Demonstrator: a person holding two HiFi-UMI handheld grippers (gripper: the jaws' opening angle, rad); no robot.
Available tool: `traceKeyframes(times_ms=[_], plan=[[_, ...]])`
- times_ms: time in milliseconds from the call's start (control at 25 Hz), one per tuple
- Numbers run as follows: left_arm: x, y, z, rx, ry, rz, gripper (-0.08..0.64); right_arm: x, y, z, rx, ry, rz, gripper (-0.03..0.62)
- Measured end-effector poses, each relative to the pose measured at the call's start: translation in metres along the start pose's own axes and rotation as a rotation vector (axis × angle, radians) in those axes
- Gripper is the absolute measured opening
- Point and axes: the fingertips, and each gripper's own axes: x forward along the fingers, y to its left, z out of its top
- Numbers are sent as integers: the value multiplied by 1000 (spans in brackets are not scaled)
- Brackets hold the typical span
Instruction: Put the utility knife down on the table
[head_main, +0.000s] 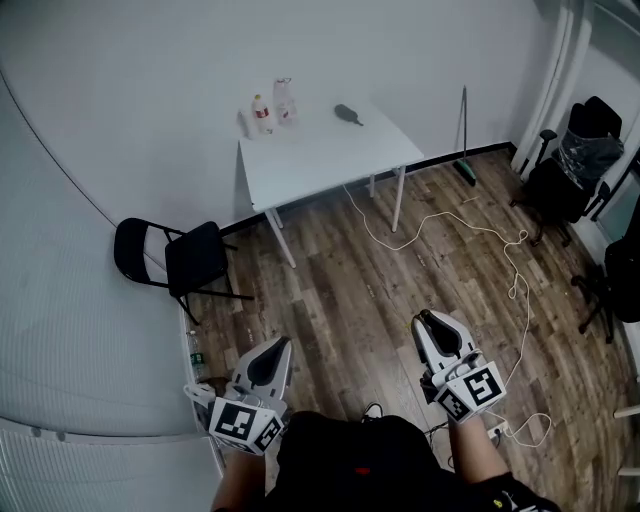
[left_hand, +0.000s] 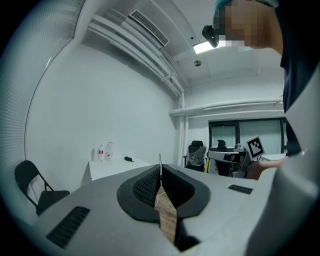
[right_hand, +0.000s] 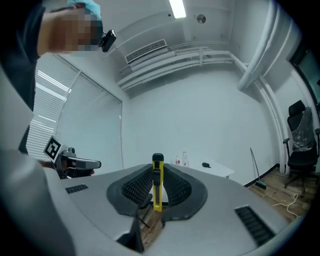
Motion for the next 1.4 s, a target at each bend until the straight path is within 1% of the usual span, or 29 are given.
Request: traceKeyframes(times_ms=[160, 280, 400, 480, 560, 720, 800, 920, 1000, 1120, 1240, 1400], plan=[[19, -12, -8, -5, 25, -4, 29, 1, -10, -9, 3, 10, 28, 74], [38, -7, -8, -8, 23, -15, 29, 4, -23, -14, 8, 17, 25, 74], [63, -1, -5, -3, 14, -25, 29, 8, -40, -1, -12, -24, 21, 74], [82, 0, -2, -6, 13, -38, 29, 9, -55, 7, -38, -43, -3, 74], [103, 1, -2, -3, 8, -68, 29, 14, -70, 11, -50, -49, -35, 74], [146, 5, 4, 7, -7, -111, 29, 30, -97, 8, -81, -15, -77, 74], [166, 13, 8, 13, -16, -127, 29, 45, -110, 9, -91, -12, -83, 74], [193, 40, 14, 14, -14, -133, 29, 82, -129, 11, -102, 4, -101, 74], [210, 65, 21, 10, -5, -126, 29, 115, -133, 18, -100, -5, -90, 74], [233, 106, 32, 11, -2, -122, 29, 164, -138, 23, -104, -2, -86, 74], [252, 149, 40, 8, -18, -117, 29, 212, -142, 20, -112, 3, -79, 74], [273, 213, 44, -7, -22, -107, 29, 285, -138, 18, -100, 4, -61, 74]])
